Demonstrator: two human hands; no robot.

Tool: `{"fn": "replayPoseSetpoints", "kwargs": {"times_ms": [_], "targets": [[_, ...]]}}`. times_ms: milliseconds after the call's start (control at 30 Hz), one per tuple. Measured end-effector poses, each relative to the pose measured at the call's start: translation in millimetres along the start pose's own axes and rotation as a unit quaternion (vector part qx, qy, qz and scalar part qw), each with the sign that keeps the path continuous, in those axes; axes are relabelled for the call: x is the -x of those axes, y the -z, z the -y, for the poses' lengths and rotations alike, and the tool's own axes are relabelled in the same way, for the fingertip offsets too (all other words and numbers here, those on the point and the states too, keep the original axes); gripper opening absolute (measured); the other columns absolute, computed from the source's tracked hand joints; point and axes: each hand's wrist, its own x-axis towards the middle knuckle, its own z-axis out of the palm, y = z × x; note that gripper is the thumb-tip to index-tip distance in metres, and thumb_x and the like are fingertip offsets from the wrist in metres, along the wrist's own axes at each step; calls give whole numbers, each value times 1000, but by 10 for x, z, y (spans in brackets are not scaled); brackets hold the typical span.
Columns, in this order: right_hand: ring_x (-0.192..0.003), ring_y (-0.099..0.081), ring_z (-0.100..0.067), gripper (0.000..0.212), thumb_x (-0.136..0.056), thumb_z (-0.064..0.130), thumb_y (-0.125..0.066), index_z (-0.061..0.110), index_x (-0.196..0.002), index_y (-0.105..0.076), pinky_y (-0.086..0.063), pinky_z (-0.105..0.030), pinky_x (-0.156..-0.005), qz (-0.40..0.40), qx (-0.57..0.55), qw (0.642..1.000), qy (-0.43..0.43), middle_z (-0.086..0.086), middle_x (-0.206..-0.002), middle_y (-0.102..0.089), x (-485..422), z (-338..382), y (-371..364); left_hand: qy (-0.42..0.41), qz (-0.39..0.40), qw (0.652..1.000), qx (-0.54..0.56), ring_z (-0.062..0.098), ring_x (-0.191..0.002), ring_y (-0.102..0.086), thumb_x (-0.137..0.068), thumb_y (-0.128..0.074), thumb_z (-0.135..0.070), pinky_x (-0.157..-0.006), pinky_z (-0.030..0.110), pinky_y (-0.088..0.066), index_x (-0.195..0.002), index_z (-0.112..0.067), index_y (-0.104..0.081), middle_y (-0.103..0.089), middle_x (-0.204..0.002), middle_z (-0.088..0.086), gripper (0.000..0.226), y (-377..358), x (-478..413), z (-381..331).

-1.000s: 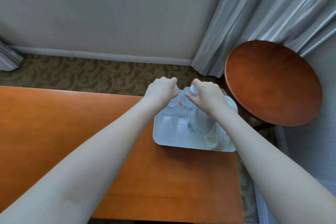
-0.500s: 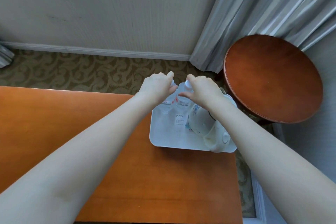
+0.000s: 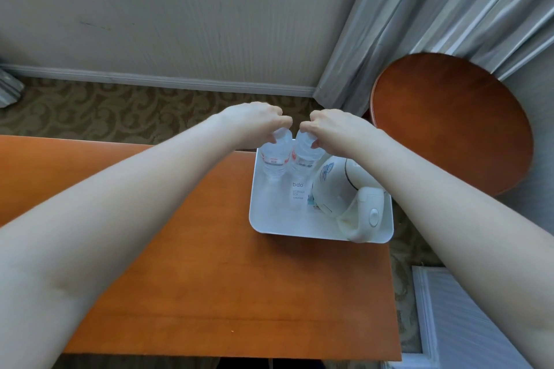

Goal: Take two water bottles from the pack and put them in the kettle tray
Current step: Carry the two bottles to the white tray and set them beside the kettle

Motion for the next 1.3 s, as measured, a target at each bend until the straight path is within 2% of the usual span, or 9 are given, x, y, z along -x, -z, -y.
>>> {"fn": "replayPoseSetpoints", "kwargs": {"times_ms": [200,300,433,533,633,733,867,1067,1300], "targets": [[-77,-47,-25,29,-91,26,-60,4,-108,-53,-50,-41,-67,2,-46,997,-64,-14,-95,-57,-42,43,8,61,-54,997,16,24,-77,-44,-91,-56,-32,-59,35,-36,-108,-6,-52,-61,-98,13,31,-72,26,-64],[-76,-46,-26,30,-92,31,-58,2,-99,-54,-41,-37,-63,-25,-92,989,-117,-17,-95,-59,-18,78,-10,113,-93,989,36,25,-72,-43,-93,-52,-34,-59,35,-36,-103,-2,-54,-62,-94,16,34,-125,33,-194],[-94,-56,-36,30,-93,29,-56,0,-104,-56,-37,-36,-66,-52,-131,975,-169,-20,-105,-59,-20,176,-39,182,-131,971,78,33,-77,-58,-95,-50,-31,-60,34,-38,-96,0,-59,-63,-91,16,32,-163,-19,-394],[-98,-58,-39,29,-93,28,-56,-1,-100,-58,-37,-36,-65,-71,-152,964,-205,-21,-105,-60,-27,210,-64,215,-149,960,104,29,-69,-52,-95,-49,-28,-58,34,-37,-91,1,-61,-64,-90,17,31,-175,-72,-499],[-99,-58,-40,32,-93,28,-57,-2,-105,-58,-39,-37,-66,-80,-160,957,-229,-22,-107,-61,-21,233,-80,218,-155,956,120,34,-80,-59,-95,-51,-28,-61,35,-38,-94,3,-60,-62,-95,19,32,-183,-89,-513],[-98,-59,-40,32,-93,26,-57,-3,-106,-57,-42,-39,-66,-92,-158,955,-235,-23,-107,-63,-15,287,-92,214,-157,956,124,30,-72,-53,-94,-53,-30,-60,33,-37,-95,1,-61,-60,-89,16,32,-202,-71,-492],[-102,-57,-42,31,-94,24,-56,-3,-107,-55,-37,-38,-66,-106,-147,953,-243,-24,-109,-62,2,350,-122,210,-169,954,131,23,-67,-44,-93,-54,-29,-57,32,-35,-96,0,-62,-42,-76,6,30,-234,-53,-485],[-104,-58,-41,33,-94,25,-56,-4,-111,-55,-46,-41,-73,-103,-141,951,-254,-23,-111,-63,2,360,-111,202,-161,958,124,22,-63,-46,-93,-56,-29,-55,31,-34,-95,-1,-63,-44,-72,5,29,-227,-82,-481],[-102,-59,-39,33,-94,27,-57,-2,-110,-54,-39,-36,-66,-108,-145,947,-264,-22,-110,-63,2,363,-145,211,-157,957,122,22,-65,-45,-92,-56,-33,-56,31,-35,-97,-1,-62,-44,-74,5,32,-226,-70,-470]]}}
